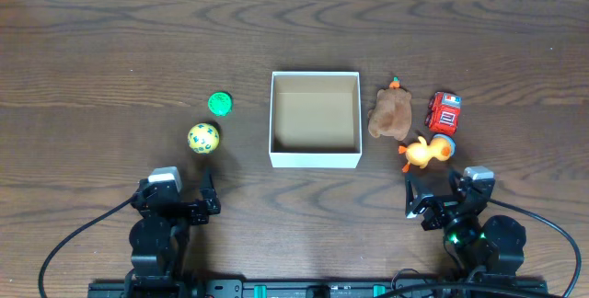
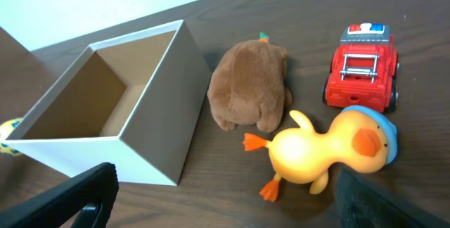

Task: Pack container
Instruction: 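Raise both grippers from rest toward the toys on each side, then grasp the brown plush toy with the right gripper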

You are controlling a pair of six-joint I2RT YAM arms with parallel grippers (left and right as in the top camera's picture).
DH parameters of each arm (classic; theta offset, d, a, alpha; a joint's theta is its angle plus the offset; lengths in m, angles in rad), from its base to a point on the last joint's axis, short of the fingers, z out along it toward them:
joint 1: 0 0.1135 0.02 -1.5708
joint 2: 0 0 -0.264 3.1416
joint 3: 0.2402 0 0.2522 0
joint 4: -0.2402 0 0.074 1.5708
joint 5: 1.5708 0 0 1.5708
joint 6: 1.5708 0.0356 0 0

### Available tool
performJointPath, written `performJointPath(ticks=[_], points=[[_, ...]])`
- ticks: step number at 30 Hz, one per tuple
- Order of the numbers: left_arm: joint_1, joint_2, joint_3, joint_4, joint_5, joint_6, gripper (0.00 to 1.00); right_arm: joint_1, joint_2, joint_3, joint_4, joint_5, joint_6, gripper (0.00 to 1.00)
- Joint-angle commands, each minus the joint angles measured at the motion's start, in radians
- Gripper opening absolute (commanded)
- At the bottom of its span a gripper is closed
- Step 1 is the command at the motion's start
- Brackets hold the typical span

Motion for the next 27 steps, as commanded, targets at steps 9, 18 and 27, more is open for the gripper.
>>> performJointPath(ticks=[9,18,27], points=[[0.004,0.137,0.214,-0.078,0.077,-0.129,0.98,0.01,0.057,0.103,-0.01,0.053,0.014,0.99],[0.004,0.629,0.642,-0.248,0.065,-0.128,0.98,0.01,0.533,0.572,-0.227,0.198,-0.109,0.99],[0.004,1.036,0.993,-0.494,0.027,-0.011,0.98,0.04,1.104,1.12,-0.532,0.199,-0.144,0.99]])
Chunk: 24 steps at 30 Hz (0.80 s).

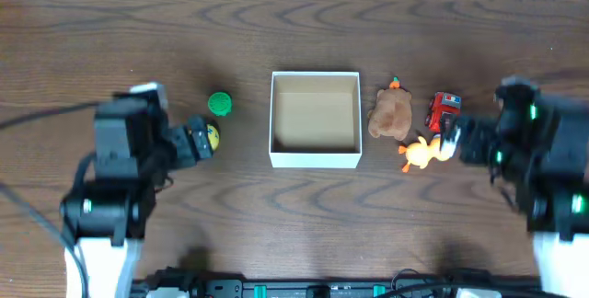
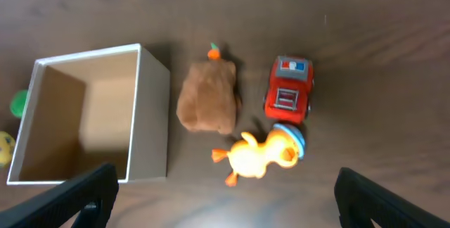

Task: Pack container
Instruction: 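Grasp the brown plush toy with the right gripper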

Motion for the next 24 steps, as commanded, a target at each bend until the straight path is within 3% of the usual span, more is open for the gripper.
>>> performJointPath(ticks=[1,4,8,15,24], points=[[0.004,0.106,0.084,-0.057,-0.053,0.06,0.98,0.049,0.166,0.147,-0.042,0.012,-0.031,0.99],[0.004,0.166,0.089,-0.084,-0.086,0.06,0.98,0.1,0.298,0.217,-0.04,0.022,-0.107,0.99],[0.004,0.217,0.089,-0.112,-0.086,0.06,0.98,0.155,0.441,0.233,-0.013,0.072,-0.106,0.99],[0.004,0.25,0.089,-0.132,-0.085,0.06,0.98,0.176,0.705,0.233,0.038,0.074,0.025,0.99],[0.004,0.251,0.089,-0.131,-0.086,0.06,0.98,0.247,0.966,0.233,0.145,0.101,0.049,0.99]])
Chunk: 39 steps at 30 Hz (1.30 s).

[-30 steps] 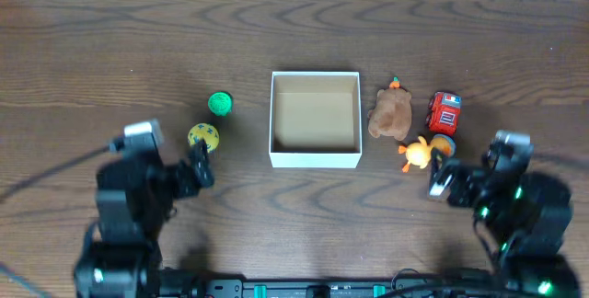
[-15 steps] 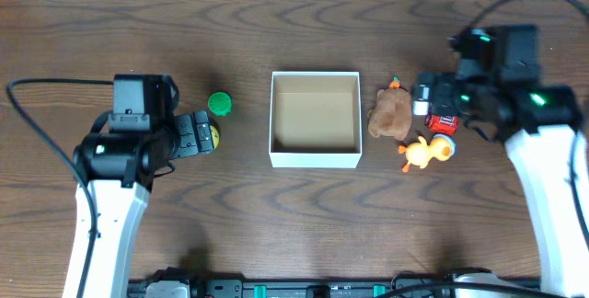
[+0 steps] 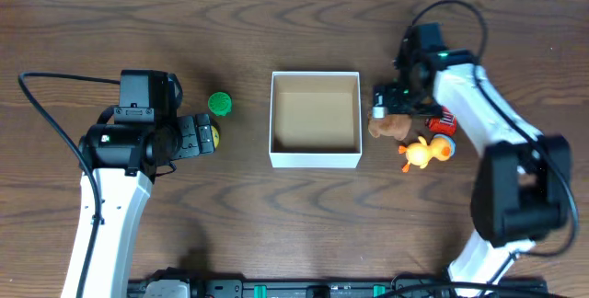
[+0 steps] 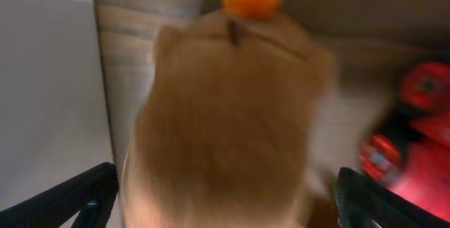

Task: Pack container
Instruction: 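Grasp the brown plush toy with the right gripper, then carry the brown plush into the white box and release it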

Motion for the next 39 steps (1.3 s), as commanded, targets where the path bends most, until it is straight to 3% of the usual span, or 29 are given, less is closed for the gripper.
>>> performJointPath(ticks=[1,3,4,6,10,12,15,20,26,33,39], points=[[0.003,0.002,0.019,-0.002,-0.019,0.009,0.98,0.025,0.061,0.013,0.023,0.047,0.051,0.97],[0.003,0.002,0.019,-0.003,-0.019,0.009,0.98,0.025,0.09,0.013,0.032,0.058,0.073,0.87],[0.003,0.002,0.019,-0.003,-0.019,0.009,0.98,0.025,0.103,0.013,0.035,0.058,0.073,0.74],[0.003,0.002,0.019,-0.003,-0.019,0.009,0.98,0.024,0.107,0.013,0.037,0.058,0.073,0.58],[0.003,0.002,0.019,-0.003,-0.019,0.009,0.98,0.026,0.064,0.016,0.045,0.103,0.072,0.38],[0.003,0.002,0.019,-0.003,-0.019,0.009,0.98,0.031,0.008,0.024,0.039,0.122,0.072,0.36],[0.003,0.002,0.019,-0.003,-0.019,0.009,0.98,0.055,-0.113,0.042,0.026,0.125,0.072,0.13],[0.003,0.002,0.019,-0.003,-0.019,0.009,0.98,0.158,-0.347,0.059,0.017,0.095,0.084,0.16],[0.003,0.002,0.019,-0.003,-0.019,0.009,0.98,0.354,-0.443,0.055,0.051,0.116,0.196,0.18],[0.003,0.002,0.019,-0.003,-0.019,0.009,0.98,0.517,-0.264,0.019,0.105,0.303,0.417,0.22],[0.003,0.002,0.019,-0.002,-0.019,0.009,0.98,0.531,-0.057,0.019,0.222,0.277,0.533,0.25]])
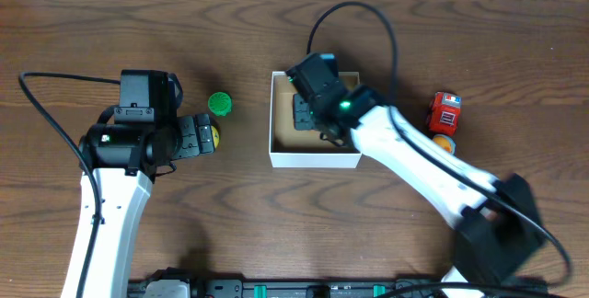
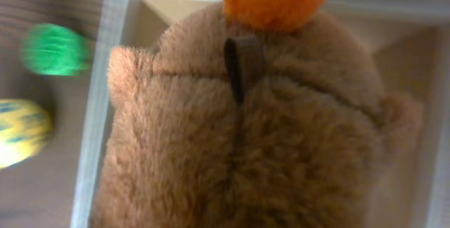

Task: Pack container
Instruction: 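Carry the brown plush into the white box and release it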

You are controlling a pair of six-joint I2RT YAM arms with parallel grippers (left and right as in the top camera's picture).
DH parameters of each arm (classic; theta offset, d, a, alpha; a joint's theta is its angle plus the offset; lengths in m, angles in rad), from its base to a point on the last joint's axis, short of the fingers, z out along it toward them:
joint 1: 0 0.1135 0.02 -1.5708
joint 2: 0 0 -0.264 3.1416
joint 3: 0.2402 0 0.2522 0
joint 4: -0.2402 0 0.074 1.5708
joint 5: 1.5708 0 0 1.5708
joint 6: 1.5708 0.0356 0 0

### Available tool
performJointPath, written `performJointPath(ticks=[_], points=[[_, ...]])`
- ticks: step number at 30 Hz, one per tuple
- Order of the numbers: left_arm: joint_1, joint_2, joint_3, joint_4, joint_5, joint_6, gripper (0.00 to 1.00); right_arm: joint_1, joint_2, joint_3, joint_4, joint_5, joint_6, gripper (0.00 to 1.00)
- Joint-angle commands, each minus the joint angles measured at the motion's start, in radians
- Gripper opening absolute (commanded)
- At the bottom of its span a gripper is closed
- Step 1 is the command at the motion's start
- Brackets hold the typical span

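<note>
A brown plush toy (image 2: 239, 136) with an orange tuft fills the right wrist view, hanging over the open white box (image 1: 314, 159). My right gripper (image 1: 308, 111) reaches over the box and holds the plush; its fingers are hidden behind the fur. Overhead, the gripper covers the plush. My left gripper (image 1: 202, 137) sits at a yellow-green ball (image 1: 213, 136) left of the box; whether its jaws are closed on the ball does not show.
A green disc (image 1: 219, 104) lies above the ball, left of the box. A red toy truck (image 1: 444, 111) and an orange duck (image 1: 443, 142), partly under my right arm, lie right of the box. The right arm's cable loops over the far side.
My right gripper was down on the plush beside the box's right wall; now it holds the plush over the box interior. The left arm has not moved.
Both arms rested at the near edge, with the toys lying beside the box. Then both were raised, the left one near the ball. Then the right gripper was on the plush and the left at the ball. The plush now hangs over the box.
</note>
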Motion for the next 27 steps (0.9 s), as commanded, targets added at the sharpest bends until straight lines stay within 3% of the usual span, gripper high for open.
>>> performJointPath(ticks=[1,5,7,9,11,19,27], points=[[0.003,0.001,0.019,-0.003,-0.019,0.009,0.98,0.006,0.066,-0.004,0.07,0.023,0.095,0.27],[0.003,0.001,0.019,-0.003,-0.019,0.009,0.98,0.007,0.108,-0.004,0.18,-0.002,0.071,0.34],[0.003,0.001,0.019,-0.003,-0.019,0.009,0.98,0.008,0.113,-0.004,0.216,-0.005,0.069,0.46],[0.003,0.001,0.019,-0.003,-0.019,0.009,0.98,0.008,0.113,-0.003,0.227,0.003,0.069,0.5],[0.003,0.001,0.019,-0.003,-0.019,0.009,0.98,0.003,0.113,-0.003,0.233,0.006,0.068,0.74],[0.003,0.001,0.019,-0.003,-0.019,0.009,0.98,-0.021,0.074,-0.003,0.223,0.006,-0.067,0.79],[0.003,0.001,0.019,-0.003,-0.019,0.009,0.98,-0.074,-0.128,-0.003,0.114,0.031,-0.073,0.8]])
